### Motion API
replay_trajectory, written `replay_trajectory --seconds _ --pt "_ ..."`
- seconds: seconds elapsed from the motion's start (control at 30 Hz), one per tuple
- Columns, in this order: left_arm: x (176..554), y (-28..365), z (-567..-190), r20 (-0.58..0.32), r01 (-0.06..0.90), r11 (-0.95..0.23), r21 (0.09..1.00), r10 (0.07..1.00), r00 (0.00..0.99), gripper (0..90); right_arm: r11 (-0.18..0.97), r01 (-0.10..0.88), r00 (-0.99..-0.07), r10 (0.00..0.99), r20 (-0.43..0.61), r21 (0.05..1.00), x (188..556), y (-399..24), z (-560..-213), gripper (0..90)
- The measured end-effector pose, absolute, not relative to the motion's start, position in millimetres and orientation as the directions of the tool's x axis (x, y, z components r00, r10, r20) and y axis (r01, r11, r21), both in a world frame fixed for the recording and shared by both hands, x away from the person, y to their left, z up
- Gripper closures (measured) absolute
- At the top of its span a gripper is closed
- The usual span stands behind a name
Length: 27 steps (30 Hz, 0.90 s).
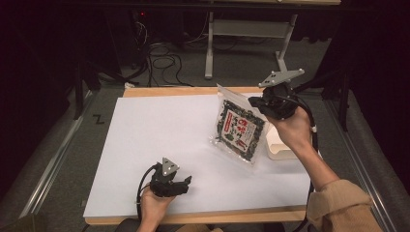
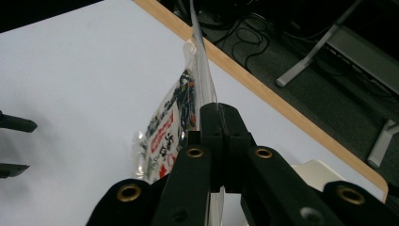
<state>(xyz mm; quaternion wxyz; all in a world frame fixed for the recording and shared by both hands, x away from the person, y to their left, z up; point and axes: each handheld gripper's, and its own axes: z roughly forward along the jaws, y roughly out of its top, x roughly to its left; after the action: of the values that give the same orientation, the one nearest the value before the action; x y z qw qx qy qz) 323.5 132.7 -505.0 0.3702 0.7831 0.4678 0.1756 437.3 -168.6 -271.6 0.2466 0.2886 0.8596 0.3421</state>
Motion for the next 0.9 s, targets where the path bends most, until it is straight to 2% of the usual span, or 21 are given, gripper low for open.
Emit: replay_trajectory --seconds 0.3,0.9 --pt "324.2 132.1 -504.6 -0.085 0.603 -0.291 0.743 0.853 0.516 31.6 0.607 0.309 -0.691 0.672 -0.266 0.732 436.5 -168.7 -256.3 90.0" --pt "324.1 133.1 -503.6 -0.084 0.594 -0.295 0.749 0.846 0.527 31.4 0.535 0.342 -0.580 0.767 -0.274 0.773 449.7 -200.1 -220.9 90.0"
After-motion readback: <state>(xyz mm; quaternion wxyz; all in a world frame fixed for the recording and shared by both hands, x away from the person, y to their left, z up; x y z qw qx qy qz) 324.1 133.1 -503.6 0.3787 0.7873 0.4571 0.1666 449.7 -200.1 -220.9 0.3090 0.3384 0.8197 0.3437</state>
